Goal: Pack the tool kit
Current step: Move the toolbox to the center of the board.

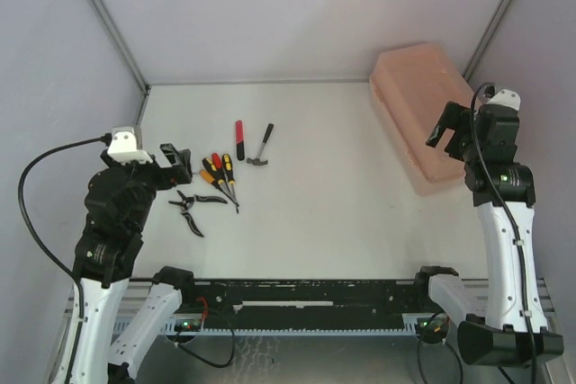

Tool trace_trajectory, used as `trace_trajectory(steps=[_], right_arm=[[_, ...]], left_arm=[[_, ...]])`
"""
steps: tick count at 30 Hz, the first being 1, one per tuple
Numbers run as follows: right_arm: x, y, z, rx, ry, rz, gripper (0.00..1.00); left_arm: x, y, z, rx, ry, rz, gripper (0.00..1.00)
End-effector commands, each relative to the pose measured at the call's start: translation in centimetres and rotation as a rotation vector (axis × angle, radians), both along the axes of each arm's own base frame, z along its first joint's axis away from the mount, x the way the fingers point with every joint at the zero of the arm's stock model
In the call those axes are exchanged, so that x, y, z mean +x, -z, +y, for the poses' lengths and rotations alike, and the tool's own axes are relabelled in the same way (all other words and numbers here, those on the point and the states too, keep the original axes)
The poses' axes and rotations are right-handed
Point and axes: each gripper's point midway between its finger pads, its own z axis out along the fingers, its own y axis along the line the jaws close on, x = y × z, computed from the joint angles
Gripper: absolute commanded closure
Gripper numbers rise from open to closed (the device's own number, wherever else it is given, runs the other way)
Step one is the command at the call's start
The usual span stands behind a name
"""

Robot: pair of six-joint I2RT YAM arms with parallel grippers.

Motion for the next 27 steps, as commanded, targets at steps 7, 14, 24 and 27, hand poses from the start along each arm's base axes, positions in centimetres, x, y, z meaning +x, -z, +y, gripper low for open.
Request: trace_trajectory(steps=[7,14,24,27], right_arm=[[4.3,-0.4,-4.5,0.023,0.116,-0.01,0.0],[8.0,-2.0,-8.1,-0.046,0.192,-0.022,0.0],[18.7,-2.6,-11.8,-0.1,0.146,-0.099,0.01],[20.9,-1.7,-13.3,-0.123,0.174,-0.085,0.02]], left_arm=[[-0.9,2.0,1.8,-0.005,-0.105,-0.09,0.0],[-2.3,2.4,1.9,-0.062,-0.104,-0.17,0.0],[-1.0,3.6,-1.2,-0.073,0.044,-0.082,0.0],[-0.8,3.5,-1.3,-0.074,0.049,-0.09,0.0]])
